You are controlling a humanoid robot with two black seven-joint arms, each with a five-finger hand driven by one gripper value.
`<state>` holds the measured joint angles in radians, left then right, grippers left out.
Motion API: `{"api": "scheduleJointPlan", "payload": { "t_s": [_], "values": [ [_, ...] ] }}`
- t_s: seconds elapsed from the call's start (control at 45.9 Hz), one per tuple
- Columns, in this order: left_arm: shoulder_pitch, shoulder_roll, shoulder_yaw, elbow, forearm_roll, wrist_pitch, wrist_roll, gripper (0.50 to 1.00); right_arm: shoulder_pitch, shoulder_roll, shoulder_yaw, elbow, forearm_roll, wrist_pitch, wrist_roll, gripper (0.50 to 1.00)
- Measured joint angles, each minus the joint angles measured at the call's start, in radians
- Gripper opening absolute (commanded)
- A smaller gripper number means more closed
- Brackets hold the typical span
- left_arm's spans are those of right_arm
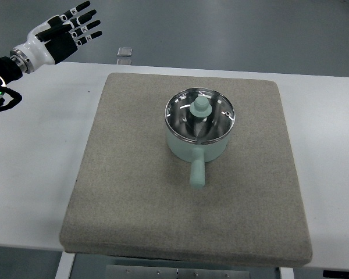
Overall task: Place lid left of pot with left hand
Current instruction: 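Move the left hand from rest toward the glass lid on the pot, then lower the left hand over the lid and close fingers on the green knob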
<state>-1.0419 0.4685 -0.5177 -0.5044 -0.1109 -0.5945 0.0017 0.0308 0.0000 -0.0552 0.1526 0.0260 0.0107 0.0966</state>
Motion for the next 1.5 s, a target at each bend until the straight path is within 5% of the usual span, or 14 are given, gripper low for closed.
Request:
{"api": "scheduleJointPlan", "payload": {
  "t_s": [0.501,1.134,1.504],
  "values": [
    [-0.096,0.061,0.000,-0.129,0.772,0.001,-0.049,0.994,0.000,0.000,0.000,0.000,0.000,0.000,0.000,0.924],
    [-0.183,0.096,0.063,-0.354,1.187,0.057,-0.137,0.994,0.000,0.000,0.000,0.000,0.000,0.000,0.000,0.924],
    [-0.252,-0.024,0.089,-0.399,1.418,0.052,-0.137,0.994,0.000,0.000,0.000,-0.001,0.000,0.000,0.000,0.924]
  ]
}}
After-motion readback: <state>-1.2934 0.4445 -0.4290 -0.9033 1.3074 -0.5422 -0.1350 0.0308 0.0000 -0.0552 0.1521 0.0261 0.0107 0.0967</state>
